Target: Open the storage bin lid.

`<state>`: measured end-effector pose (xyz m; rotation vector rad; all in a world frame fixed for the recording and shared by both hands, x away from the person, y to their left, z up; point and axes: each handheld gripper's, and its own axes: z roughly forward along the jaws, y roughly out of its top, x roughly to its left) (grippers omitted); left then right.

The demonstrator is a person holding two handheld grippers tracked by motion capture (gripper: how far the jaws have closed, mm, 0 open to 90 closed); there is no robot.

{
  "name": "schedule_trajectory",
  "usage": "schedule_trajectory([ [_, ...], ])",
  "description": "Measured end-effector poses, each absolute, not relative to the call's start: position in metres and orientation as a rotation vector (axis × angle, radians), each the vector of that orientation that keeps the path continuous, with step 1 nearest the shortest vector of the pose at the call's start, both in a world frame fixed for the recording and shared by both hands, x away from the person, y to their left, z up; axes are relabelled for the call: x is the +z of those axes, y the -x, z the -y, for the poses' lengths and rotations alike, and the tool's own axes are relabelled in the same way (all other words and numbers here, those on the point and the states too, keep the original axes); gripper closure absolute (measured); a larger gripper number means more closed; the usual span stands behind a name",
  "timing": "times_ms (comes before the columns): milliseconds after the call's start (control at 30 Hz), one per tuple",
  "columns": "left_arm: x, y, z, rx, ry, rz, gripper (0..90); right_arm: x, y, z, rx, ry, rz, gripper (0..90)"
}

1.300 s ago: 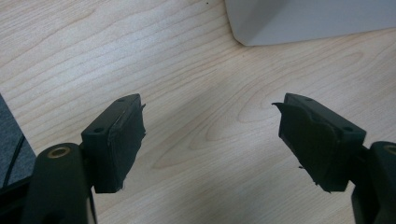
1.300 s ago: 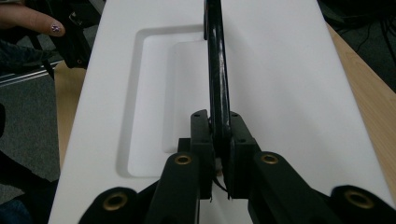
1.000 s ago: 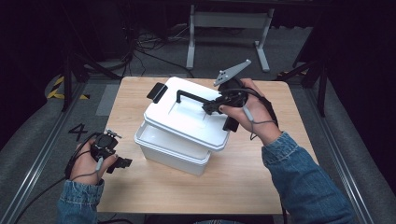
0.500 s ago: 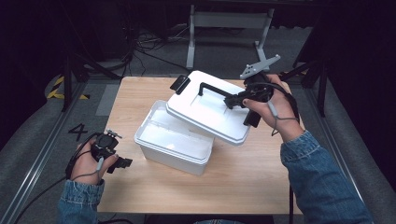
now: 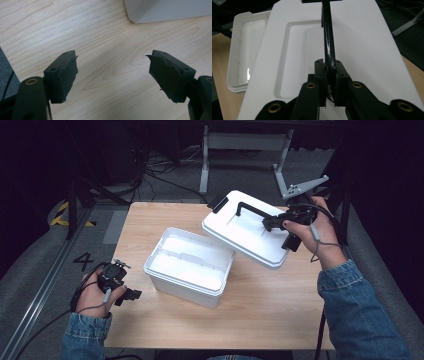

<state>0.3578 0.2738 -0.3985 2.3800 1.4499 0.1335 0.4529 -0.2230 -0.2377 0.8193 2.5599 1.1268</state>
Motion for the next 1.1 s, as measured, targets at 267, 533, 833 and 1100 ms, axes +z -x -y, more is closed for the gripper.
schedule_trajectory([
  [267,-0.399,-0.357,-0.274,0.12,-2.373,-1.458,23.3,-0.241,-0.458,0.25,1.115,-0.891,-2.529,85.1],
  [533,-0.399,-0.356,-0.275,0.138,-2.375,-1.458,23.2,-0.246,-0.466,0.276,1.101,-0.978,-2.5,85.1],
  [833,-0.401,-0.355,-0.274,0.157,-2.376,-1.45,23.5,-0.261,-0.477,0.301,1.094,-1.068,-2.466,85.1],
  [1100,-0.401,-0.356,-0.275,0.154,-2.382,-1.451,23.5,-0.274,-0.486,0.314,1.052,-1.125,-2.462,85.1],
])
